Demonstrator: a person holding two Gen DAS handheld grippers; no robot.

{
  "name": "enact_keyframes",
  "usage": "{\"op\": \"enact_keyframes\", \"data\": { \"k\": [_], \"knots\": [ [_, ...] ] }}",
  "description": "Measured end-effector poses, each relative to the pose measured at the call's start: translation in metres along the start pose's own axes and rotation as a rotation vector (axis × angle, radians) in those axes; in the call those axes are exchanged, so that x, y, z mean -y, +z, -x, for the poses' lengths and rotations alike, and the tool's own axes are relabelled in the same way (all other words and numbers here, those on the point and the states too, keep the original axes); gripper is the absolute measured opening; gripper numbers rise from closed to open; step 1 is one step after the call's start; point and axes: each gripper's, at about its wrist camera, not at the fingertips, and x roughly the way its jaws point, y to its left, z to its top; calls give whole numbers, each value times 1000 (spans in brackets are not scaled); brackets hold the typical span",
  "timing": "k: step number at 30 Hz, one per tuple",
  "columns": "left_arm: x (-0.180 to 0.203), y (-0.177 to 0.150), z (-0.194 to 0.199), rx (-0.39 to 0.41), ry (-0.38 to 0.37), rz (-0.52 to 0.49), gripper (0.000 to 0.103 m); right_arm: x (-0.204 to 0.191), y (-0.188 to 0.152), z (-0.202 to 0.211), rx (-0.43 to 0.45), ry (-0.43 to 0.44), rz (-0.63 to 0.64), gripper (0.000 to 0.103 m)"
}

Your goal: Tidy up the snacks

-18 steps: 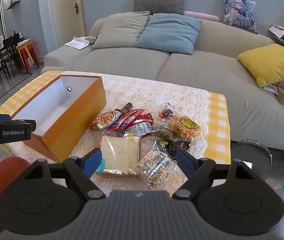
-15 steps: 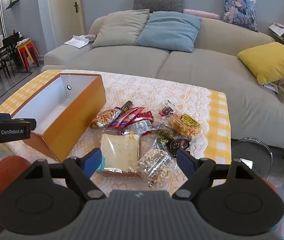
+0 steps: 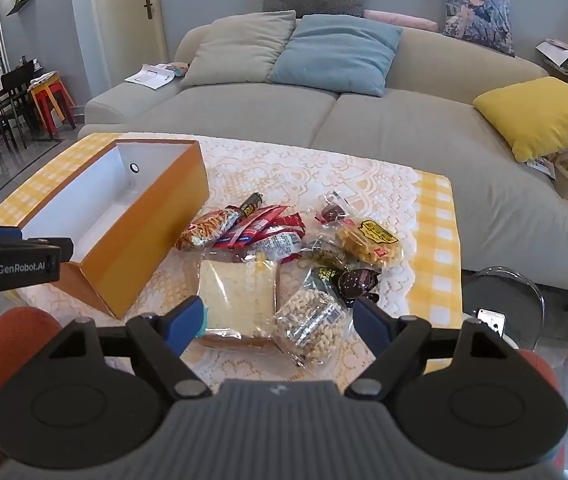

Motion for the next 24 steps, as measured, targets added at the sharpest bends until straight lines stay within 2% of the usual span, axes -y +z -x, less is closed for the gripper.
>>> {"op": "enact_keyframes", "data": {
  "k": [24],
  "knots": [
    [2, -4, -3, -17, -1, -5, 71, -1, 0, 0, -23, 3, -1, 80]
  ]
}}
